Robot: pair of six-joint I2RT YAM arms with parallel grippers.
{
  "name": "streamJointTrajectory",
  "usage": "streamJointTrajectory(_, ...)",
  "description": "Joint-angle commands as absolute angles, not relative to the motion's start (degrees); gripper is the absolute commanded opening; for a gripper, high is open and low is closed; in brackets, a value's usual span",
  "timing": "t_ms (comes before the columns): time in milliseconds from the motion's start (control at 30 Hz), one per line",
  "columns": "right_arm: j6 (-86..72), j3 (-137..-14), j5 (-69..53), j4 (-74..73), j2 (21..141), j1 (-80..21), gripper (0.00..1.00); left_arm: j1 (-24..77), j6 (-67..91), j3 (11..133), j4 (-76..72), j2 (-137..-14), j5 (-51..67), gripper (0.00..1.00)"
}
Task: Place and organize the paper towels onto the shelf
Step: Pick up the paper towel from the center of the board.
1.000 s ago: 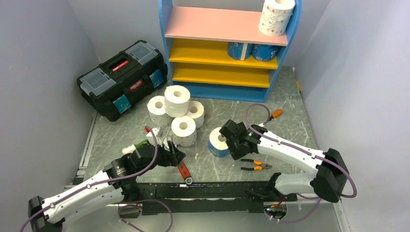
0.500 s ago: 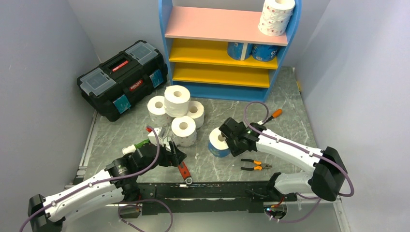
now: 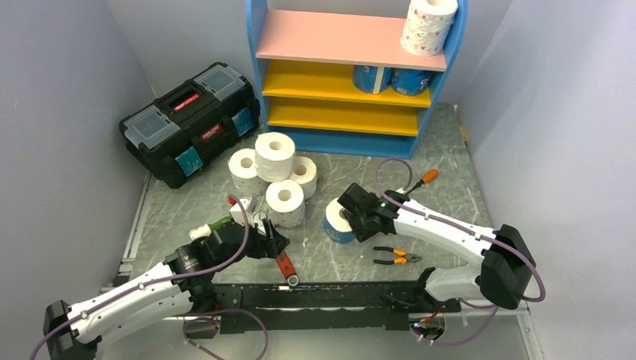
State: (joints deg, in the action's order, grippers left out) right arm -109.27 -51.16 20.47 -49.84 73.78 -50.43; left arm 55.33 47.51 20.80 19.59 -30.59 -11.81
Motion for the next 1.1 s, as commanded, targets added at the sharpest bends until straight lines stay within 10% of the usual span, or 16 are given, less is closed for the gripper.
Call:
streamJointTrajectory(0,-109.5,-52.7,19.6,-51.6,72.6,-50.3,0.5,55.3,47.5,21.5,17.6,-31.0,-11.6,0.89)
streamJointTrajectory(533,-102.8,-70.3,16.7,-60.6,76.1,-46.6,0.0,55.3,48.3,21.0,19.2,-28.5,-12.7,0.89)
streamJointTrajectory(1067,-84.9,-112.6,16.6,-69.3,92.5,-34.5,0.0,55.3,47.4,21.8,20.8,-28.2,-14.8,0.89)
